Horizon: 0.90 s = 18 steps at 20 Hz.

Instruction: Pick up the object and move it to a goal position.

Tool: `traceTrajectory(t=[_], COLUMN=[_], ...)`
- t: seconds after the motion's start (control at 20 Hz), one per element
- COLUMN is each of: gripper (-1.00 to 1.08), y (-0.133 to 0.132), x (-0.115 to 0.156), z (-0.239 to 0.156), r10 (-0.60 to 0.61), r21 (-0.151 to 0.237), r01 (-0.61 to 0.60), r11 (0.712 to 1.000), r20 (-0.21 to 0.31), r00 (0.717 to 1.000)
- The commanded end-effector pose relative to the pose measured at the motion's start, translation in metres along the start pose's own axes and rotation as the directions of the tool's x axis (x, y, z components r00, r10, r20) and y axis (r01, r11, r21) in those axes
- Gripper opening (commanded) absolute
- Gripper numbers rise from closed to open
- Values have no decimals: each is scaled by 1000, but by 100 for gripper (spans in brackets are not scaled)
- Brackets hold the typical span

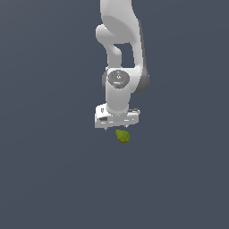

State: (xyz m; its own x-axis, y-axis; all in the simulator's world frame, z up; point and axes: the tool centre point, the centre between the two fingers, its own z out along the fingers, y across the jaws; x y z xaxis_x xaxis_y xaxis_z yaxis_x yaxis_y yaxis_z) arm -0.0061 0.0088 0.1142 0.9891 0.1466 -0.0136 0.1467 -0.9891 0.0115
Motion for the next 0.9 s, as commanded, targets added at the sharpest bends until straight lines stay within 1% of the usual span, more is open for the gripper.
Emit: traceTrajectory(t=[0.0,0.15,0.3,0.6,0.85], gripper=[100,100,100,100,100], y=[-18,-32,-38,-37,-38], x=[2,2,3,2,2], z=[11,19,23,27,49], r10=[-60,-105,-126,-121,-124], r21=[4,8,9,9,10], r01=[60,106,126,121,125], r11=[998,994,992,993,992], r20=[-7,-12,-15,-13,-14], r00=[998,994,992,993,992])
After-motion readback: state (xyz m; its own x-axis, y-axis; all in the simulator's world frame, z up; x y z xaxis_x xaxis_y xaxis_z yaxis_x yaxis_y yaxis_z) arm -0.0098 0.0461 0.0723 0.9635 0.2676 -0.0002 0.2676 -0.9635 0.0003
